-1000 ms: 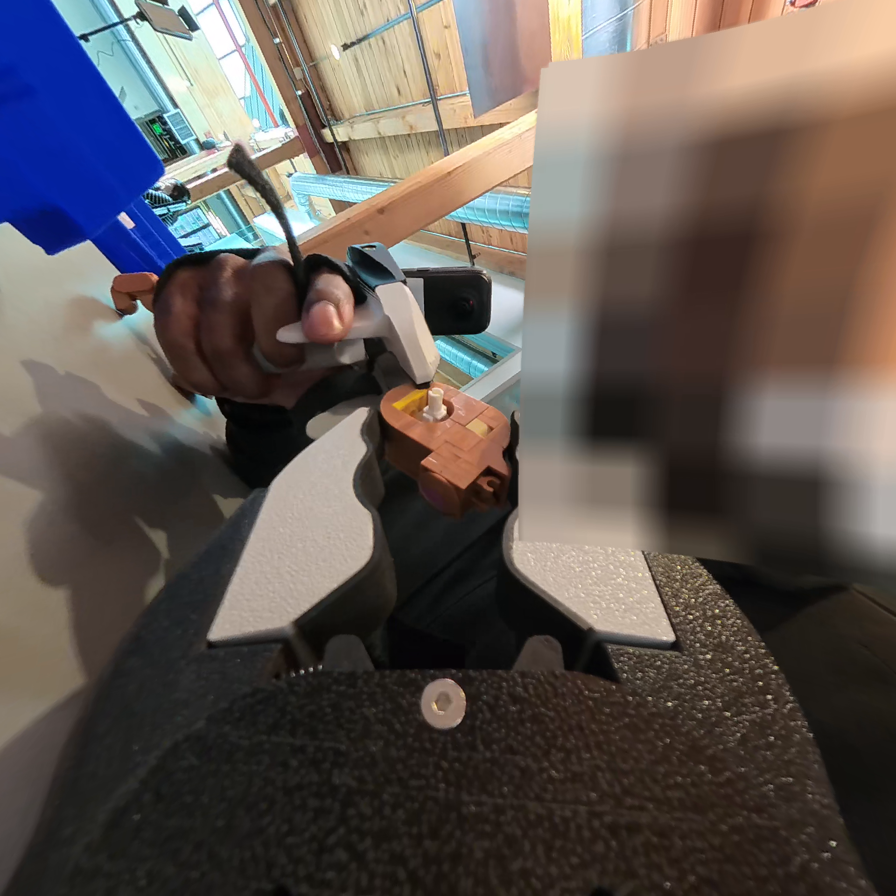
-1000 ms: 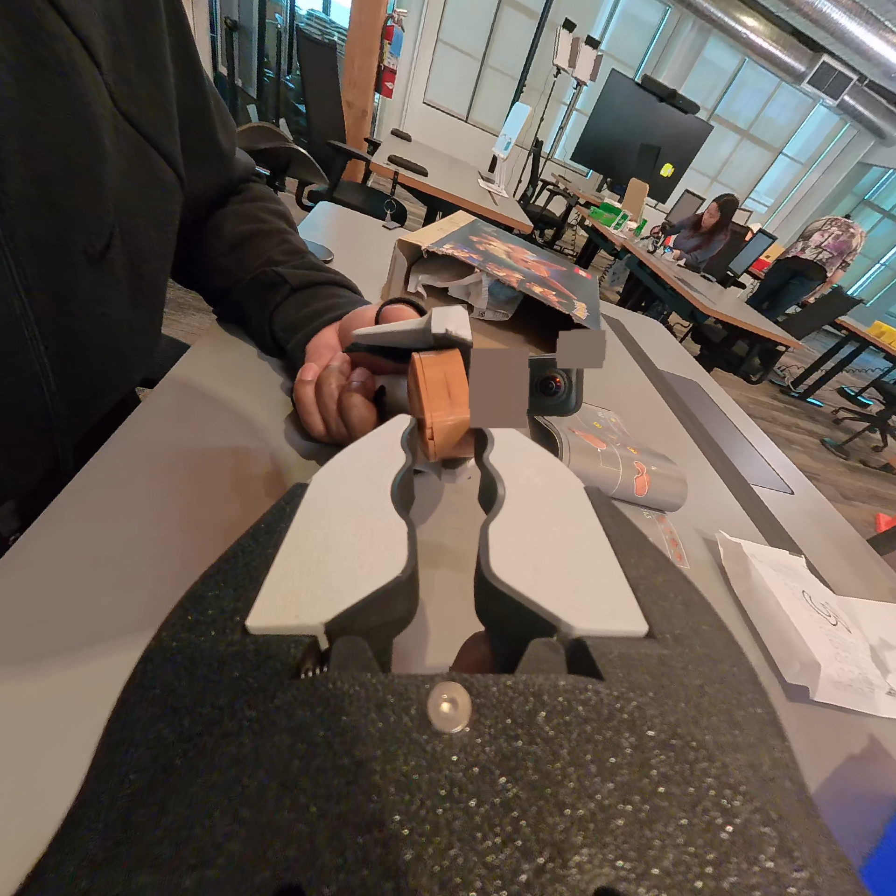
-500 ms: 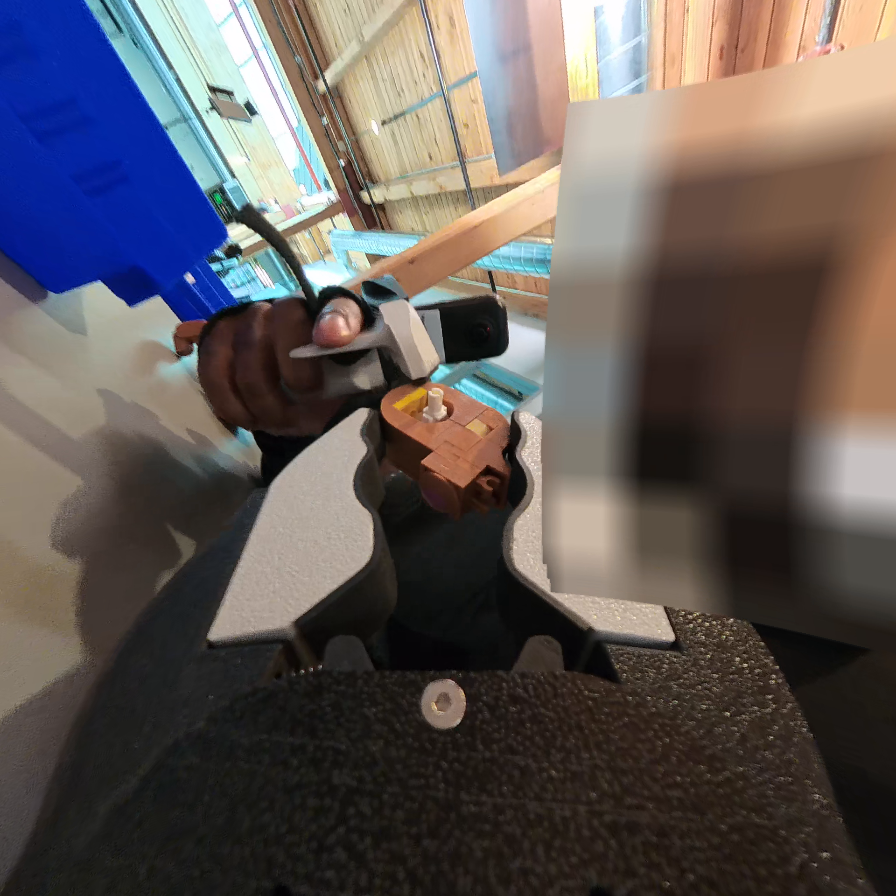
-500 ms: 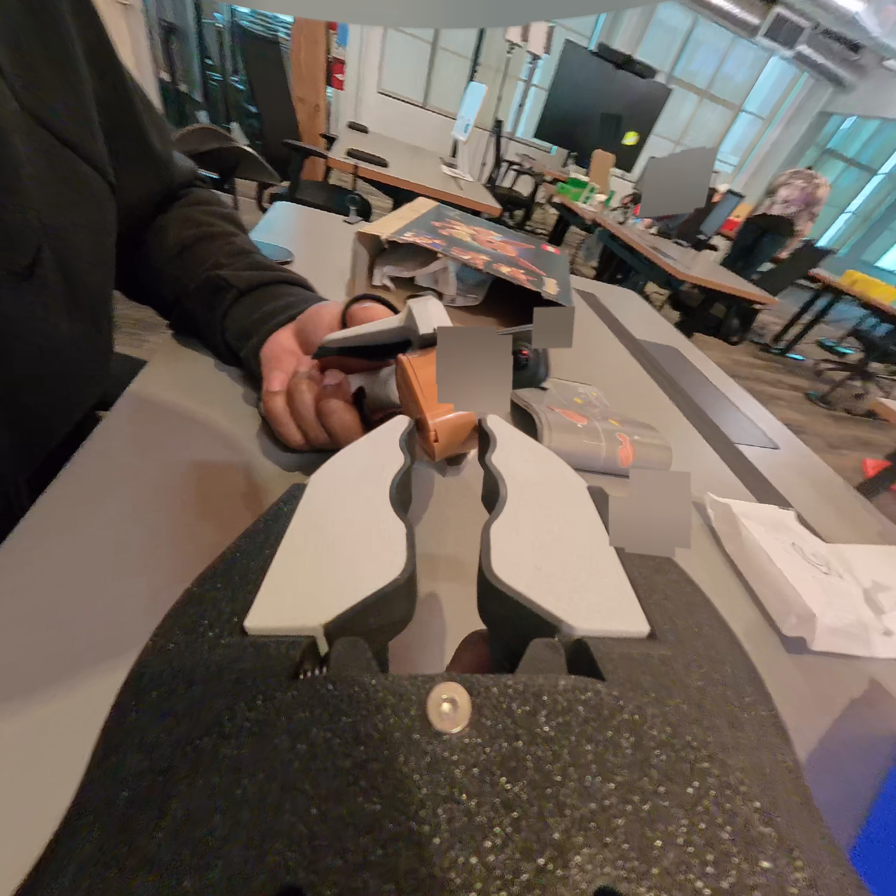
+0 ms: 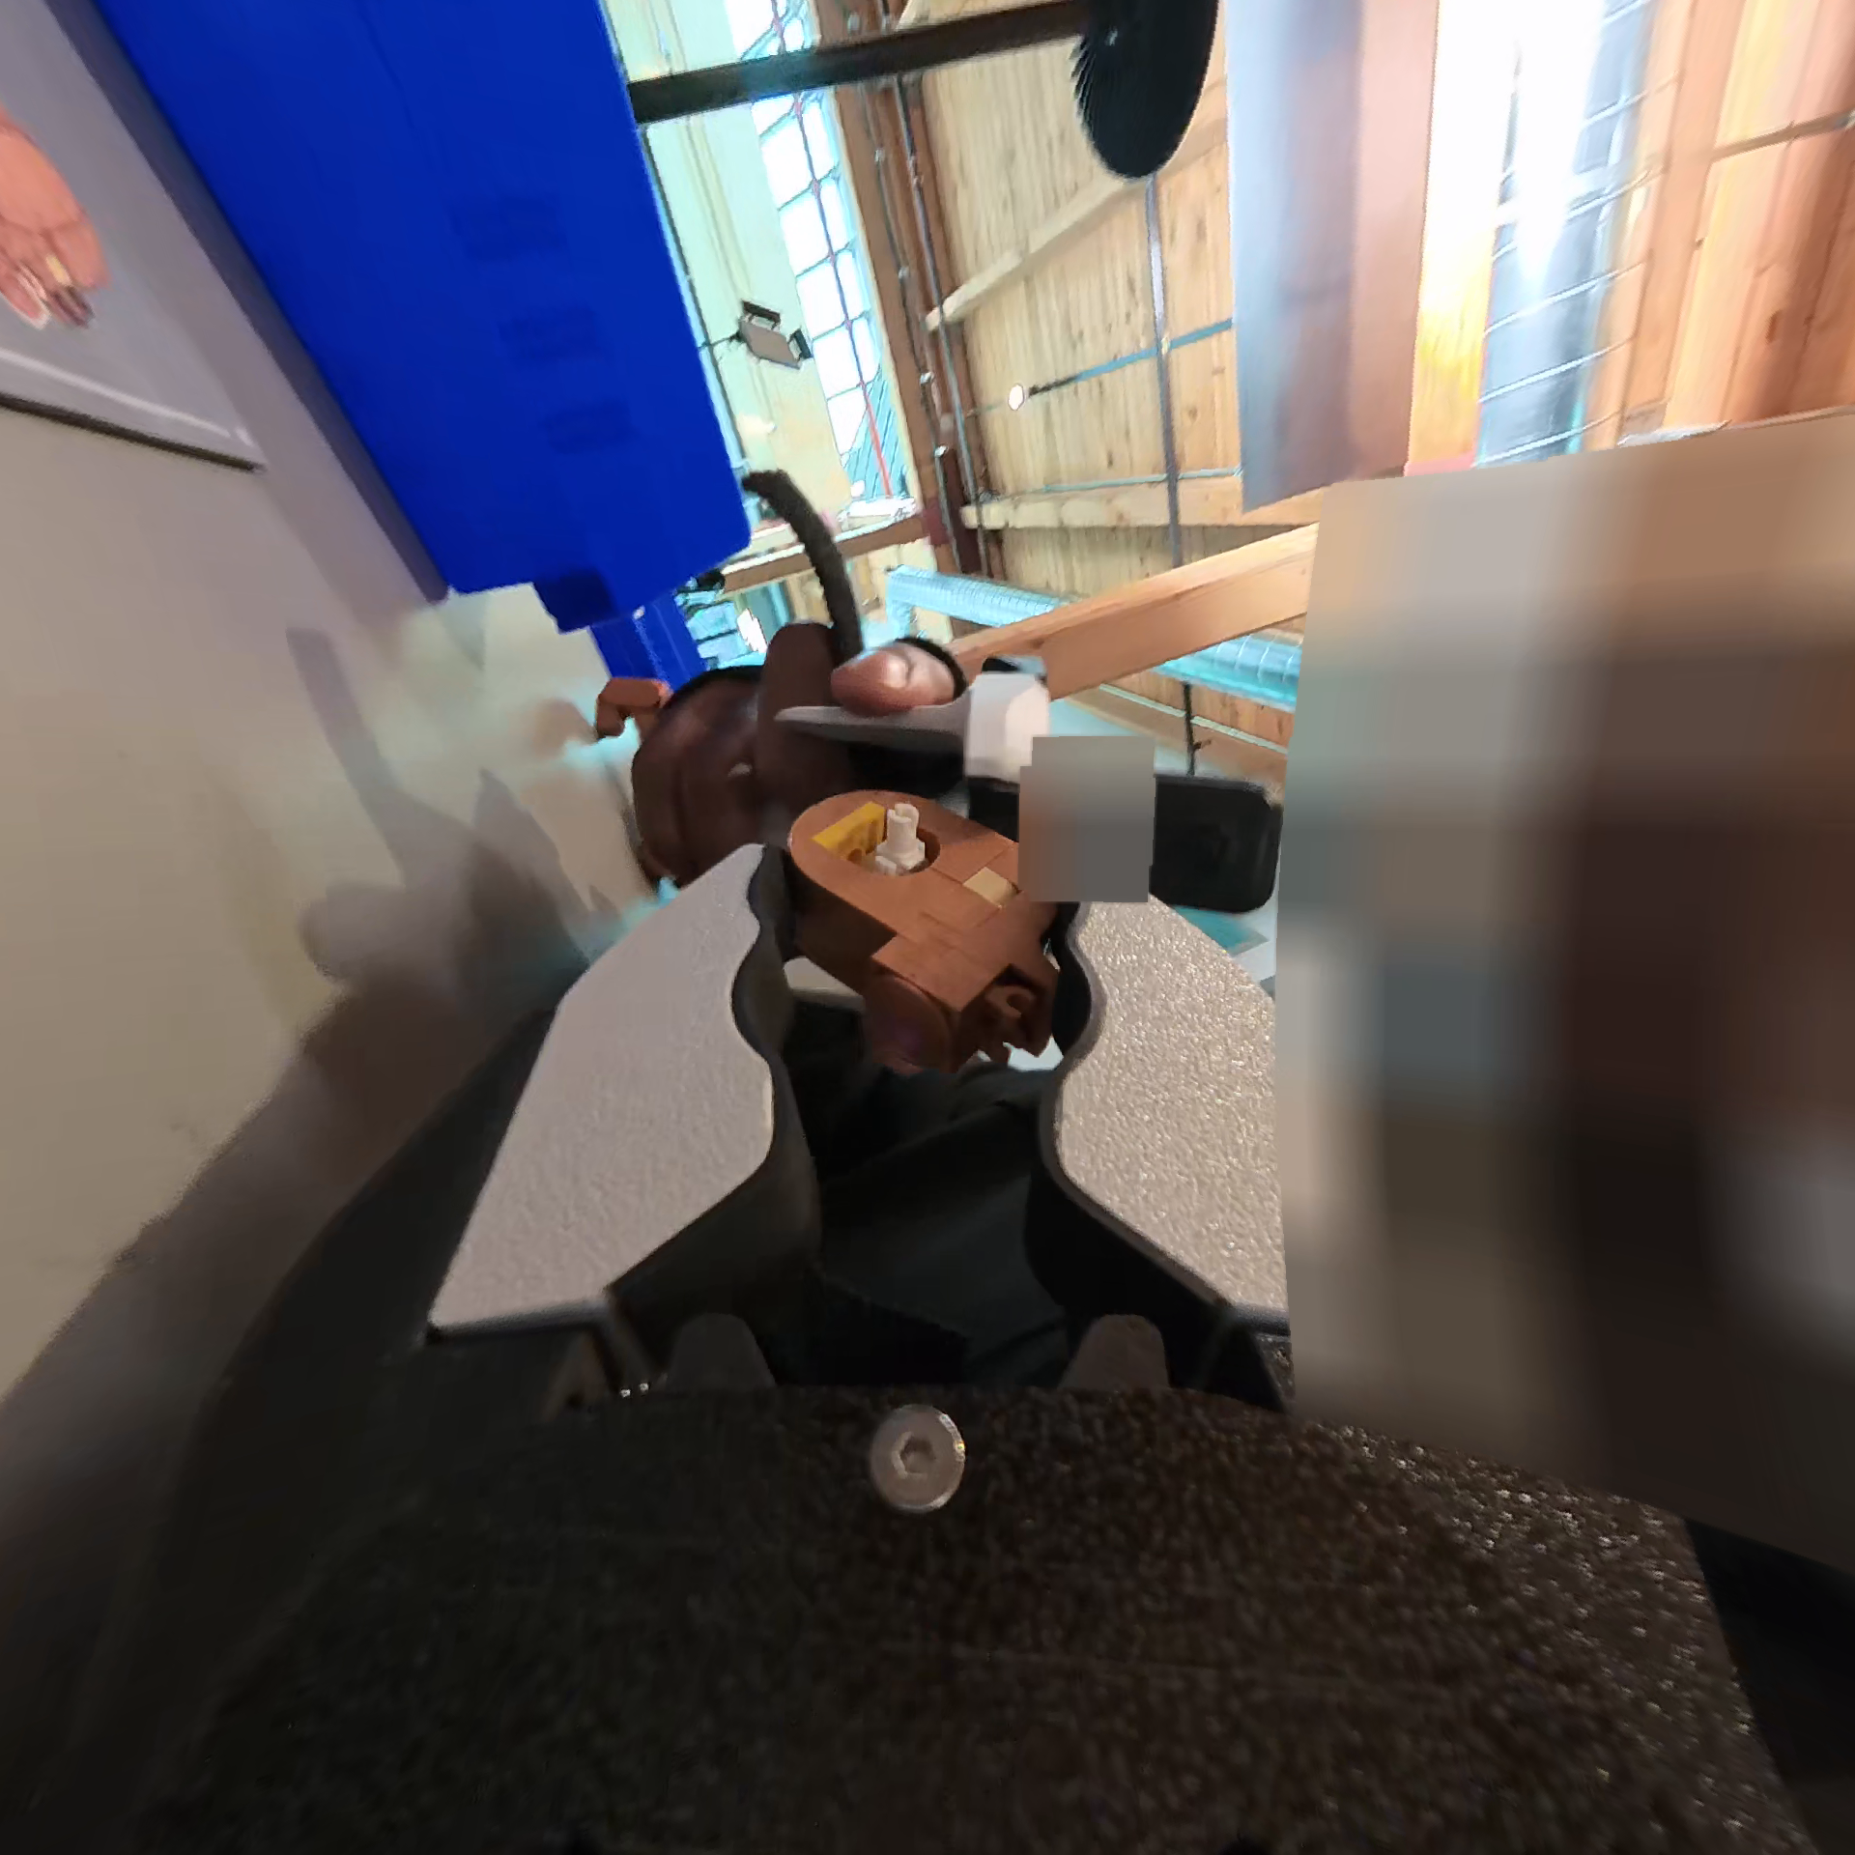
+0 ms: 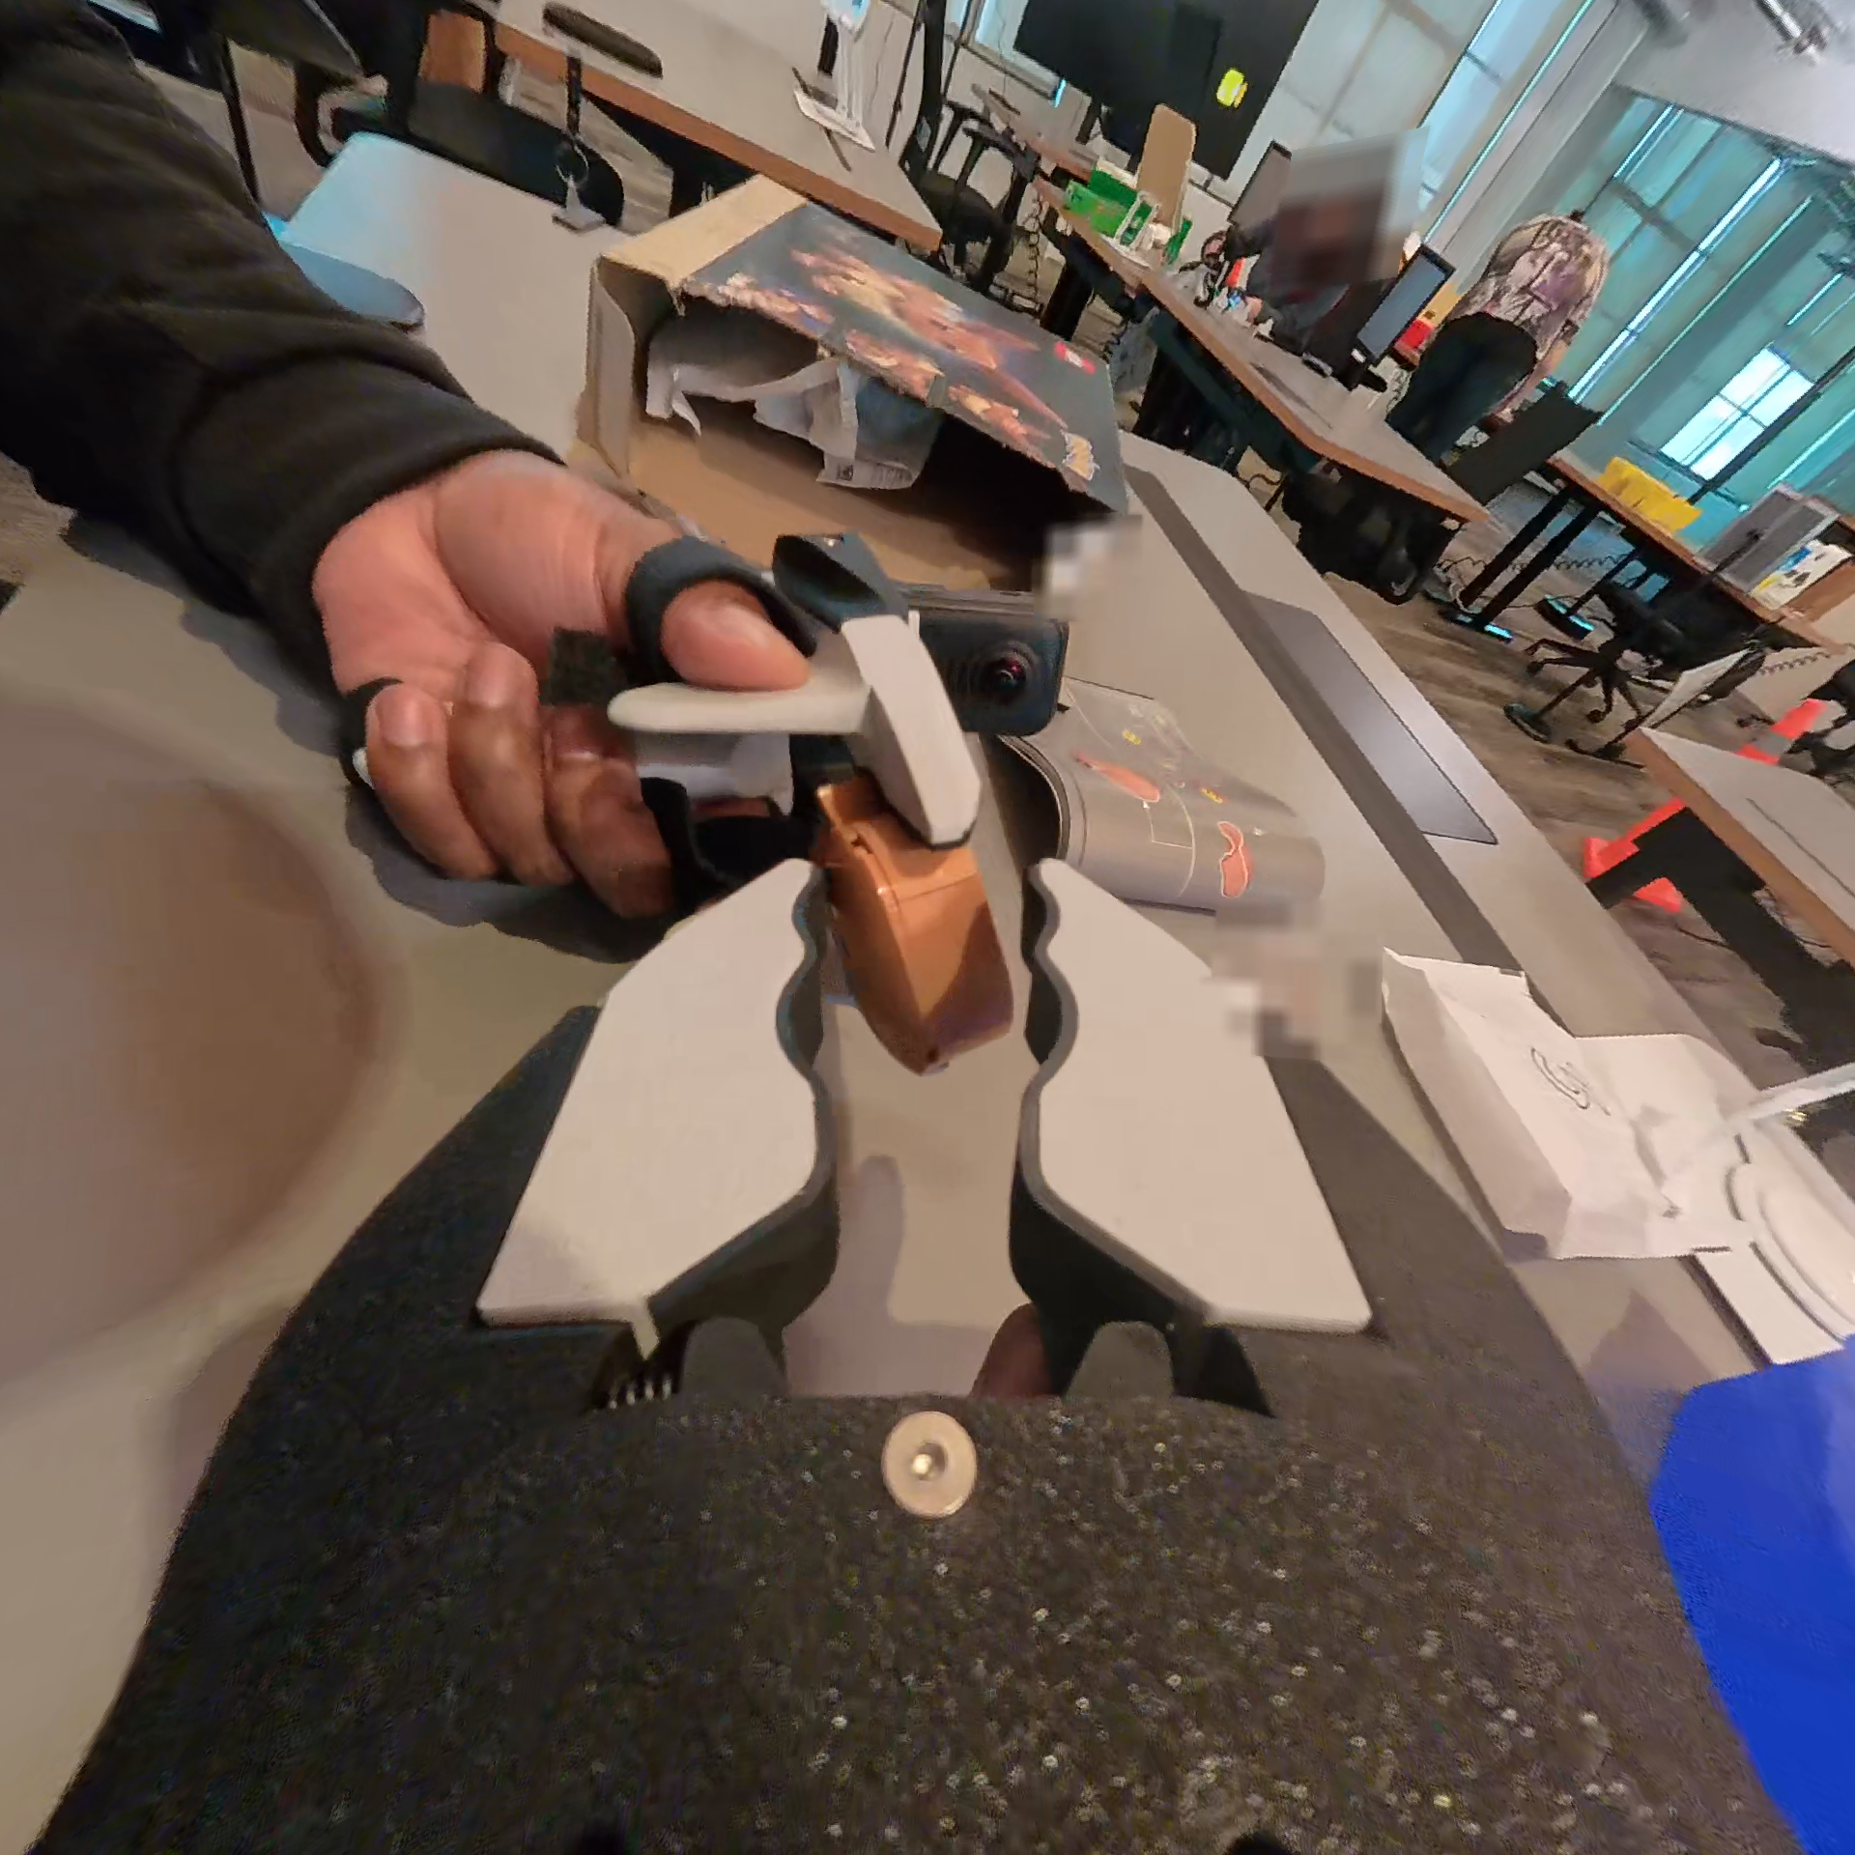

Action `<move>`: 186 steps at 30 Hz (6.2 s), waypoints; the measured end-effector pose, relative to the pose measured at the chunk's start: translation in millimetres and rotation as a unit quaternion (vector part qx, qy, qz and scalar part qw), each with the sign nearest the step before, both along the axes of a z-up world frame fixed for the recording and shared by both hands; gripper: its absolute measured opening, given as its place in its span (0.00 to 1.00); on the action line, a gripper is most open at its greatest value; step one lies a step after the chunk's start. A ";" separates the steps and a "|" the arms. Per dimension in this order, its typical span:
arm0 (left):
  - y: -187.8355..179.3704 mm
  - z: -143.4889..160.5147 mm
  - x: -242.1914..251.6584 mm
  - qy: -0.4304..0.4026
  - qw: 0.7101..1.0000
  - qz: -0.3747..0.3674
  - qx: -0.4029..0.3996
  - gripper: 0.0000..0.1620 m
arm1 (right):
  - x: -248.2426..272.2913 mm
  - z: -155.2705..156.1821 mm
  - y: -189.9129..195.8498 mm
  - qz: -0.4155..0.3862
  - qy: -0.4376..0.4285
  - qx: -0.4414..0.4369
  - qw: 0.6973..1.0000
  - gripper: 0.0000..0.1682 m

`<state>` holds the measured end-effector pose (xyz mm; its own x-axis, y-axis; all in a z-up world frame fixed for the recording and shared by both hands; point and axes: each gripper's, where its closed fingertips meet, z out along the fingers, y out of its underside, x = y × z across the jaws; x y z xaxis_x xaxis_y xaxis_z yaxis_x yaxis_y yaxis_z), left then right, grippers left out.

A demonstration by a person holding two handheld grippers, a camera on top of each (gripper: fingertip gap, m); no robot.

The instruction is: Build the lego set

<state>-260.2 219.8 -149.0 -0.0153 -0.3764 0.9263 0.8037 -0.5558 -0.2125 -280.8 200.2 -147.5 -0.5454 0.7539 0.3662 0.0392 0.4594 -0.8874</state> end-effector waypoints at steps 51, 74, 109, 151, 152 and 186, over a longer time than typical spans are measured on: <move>-9.5 29.1 1.4 -0.099 0.989 -0.002 0.107 0.31 | 5.3 12.7 0.4 0.075 0.004 -0.087 0.993 0.21; -24.2 50.4 9.3 -0.141 0.973 -0.039 0.181 0.31 | 18.0 25.0 -3.6 0.114 0.017 -0.118 0.986 0.21; -10.7 72.2 -14.5 -0.284 0.935 0.086 0.193 0.30 | 4.6 48.3 5.8 0.062 0.052 -0.205 0.975 0.27; 8.5 3.4 26.7 0.068 0.998 0.008 0.004 0.31 | 26.1 -2.4 0.8 0.118 -0.044 -0.038 0.991 0.15; 9.0 2.6 25.6 0.067 0.998 0.011 0.004 0.31 | 25.3 -3.2 1.0 0.114 -0.043 -0.035 0.992 0.15; 6.3 3.7 25.9 0.113 0.993 -0.019 0.033 0.31 | 36.5 -6.2 18.6 0.065 0.035 0.152 0.986 0.17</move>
<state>-234.3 226.0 -145.4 0.1752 -0.4393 0.8811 0.7102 -0.5635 -0.4221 -244.3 218.9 -153.7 -0.5953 0.5290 0.6047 -0.0941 0.7015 -0.7064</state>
